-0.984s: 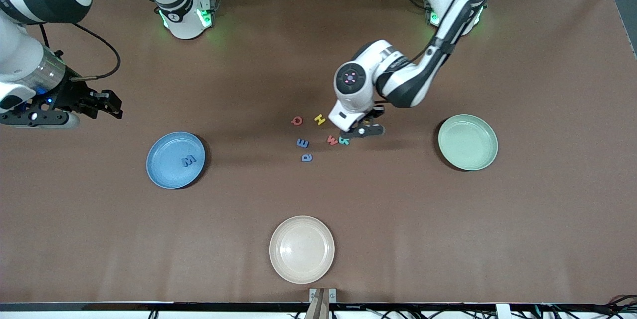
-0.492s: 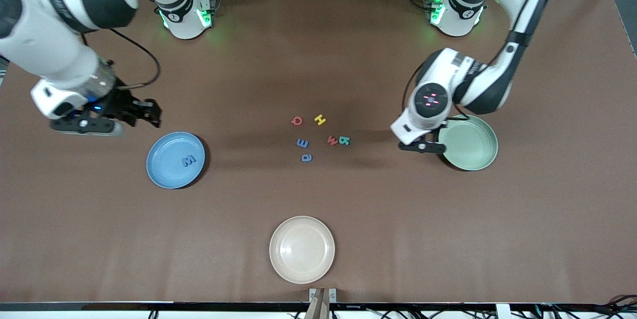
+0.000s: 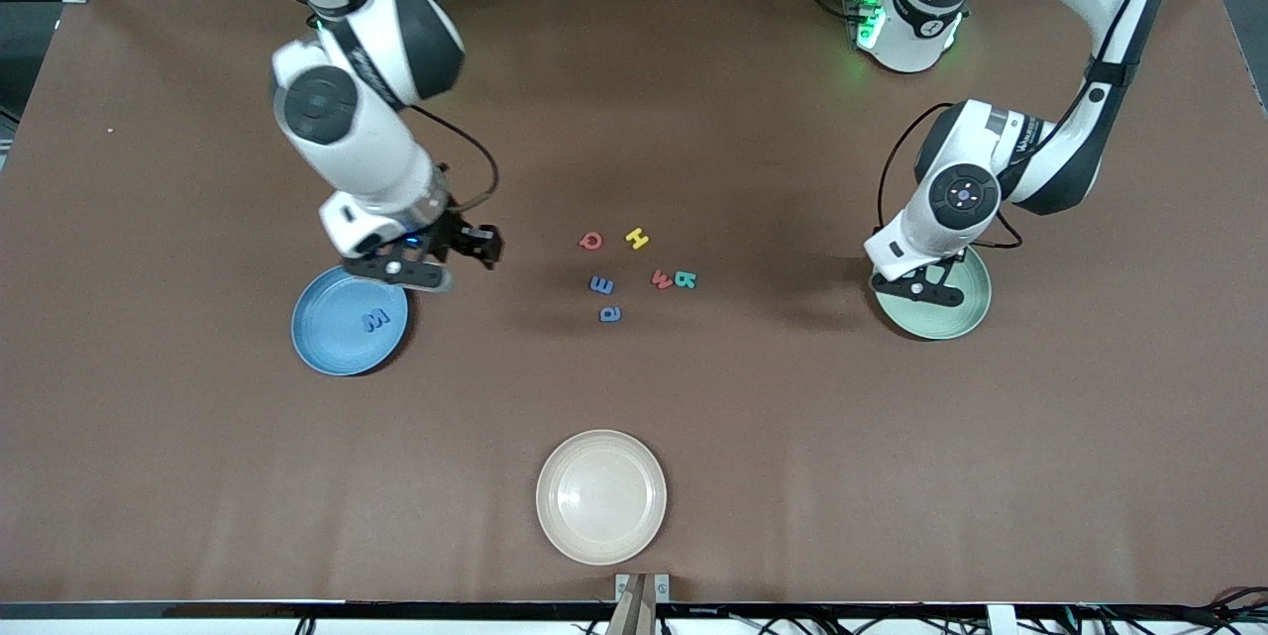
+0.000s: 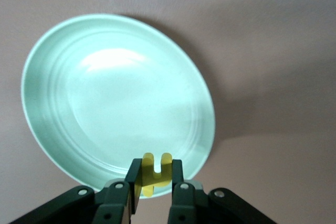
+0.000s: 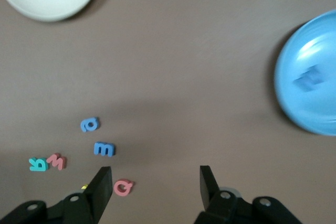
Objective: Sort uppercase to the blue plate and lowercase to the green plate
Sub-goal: 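Release the u on the green plate while the right gripper reaches letters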
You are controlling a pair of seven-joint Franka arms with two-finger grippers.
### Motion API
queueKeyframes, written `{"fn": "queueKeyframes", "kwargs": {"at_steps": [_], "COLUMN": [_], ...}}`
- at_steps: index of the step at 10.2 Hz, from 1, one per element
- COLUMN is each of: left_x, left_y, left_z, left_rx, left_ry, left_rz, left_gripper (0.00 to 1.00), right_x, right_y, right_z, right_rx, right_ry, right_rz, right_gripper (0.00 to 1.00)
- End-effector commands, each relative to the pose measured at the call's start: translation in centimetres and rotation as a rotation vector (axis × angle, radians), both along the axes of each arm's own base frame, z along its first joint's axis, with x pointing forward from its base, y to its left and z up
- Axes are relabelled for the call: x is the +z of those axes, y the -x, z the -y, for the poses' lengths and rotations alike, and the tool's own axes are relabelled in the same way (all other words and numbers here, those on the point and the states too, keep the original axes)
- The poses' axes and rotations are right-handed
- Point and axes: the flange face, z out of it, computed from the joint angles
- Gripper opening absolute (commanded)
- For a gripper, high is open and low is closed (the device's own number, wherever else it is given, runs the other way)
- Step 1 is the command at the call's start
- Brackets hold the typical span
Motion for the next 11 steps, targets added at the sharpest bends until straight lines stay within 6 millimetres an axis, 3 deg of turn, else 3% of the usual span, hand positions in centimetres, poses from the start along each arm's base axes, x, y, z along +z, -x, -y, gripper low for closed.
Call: {"fn": "queueKeyframes", "kwargs": {"at_steps": [1,2,5,7,10,11], "left_x": [0.0,0.0,-0.4,-0.4,0.5,0.8], "left_y": [0.8,0.4,-0.4,-0.6,-1.4,-1.5], "left_z": [-2.9,-4.4,-6.3,-6.5,-7.0,-6.9], "left_rx": [-0.051,-0.054,-0.050,-0.037,-0.009,0.032], "left_ry": [0.013,0.013,0.024,0.031,0.037,0.063], "left_rz": [0.032,0.034,0.058,0.063,0.085,0.088], "left_gripper": [0.00,0.00,0.00,0.31,0.52,0.53], "right_x": [-6.6,-8.6,-14.3,-16.6,-18.6,-19.0], "right_y": [3.3,4.3,6.6,7.2,7.6,7.7], "right_z": [-3.1,-4.5,-7.8,-8.6,-9.4,-9.7], "right_rx": [-0.061,-0.082,-0.212,-0.308,-0.411,-0.442], "right_ry": [-0.015,0.000,0.050,0.031,0.000,0.002], "right_rz": [-0.005,-0.027,-0.027,-0.041,-0.053,-0.060], "right_gripper": [0.77,0.77,0.77,0.76,0.73,0.73]}}
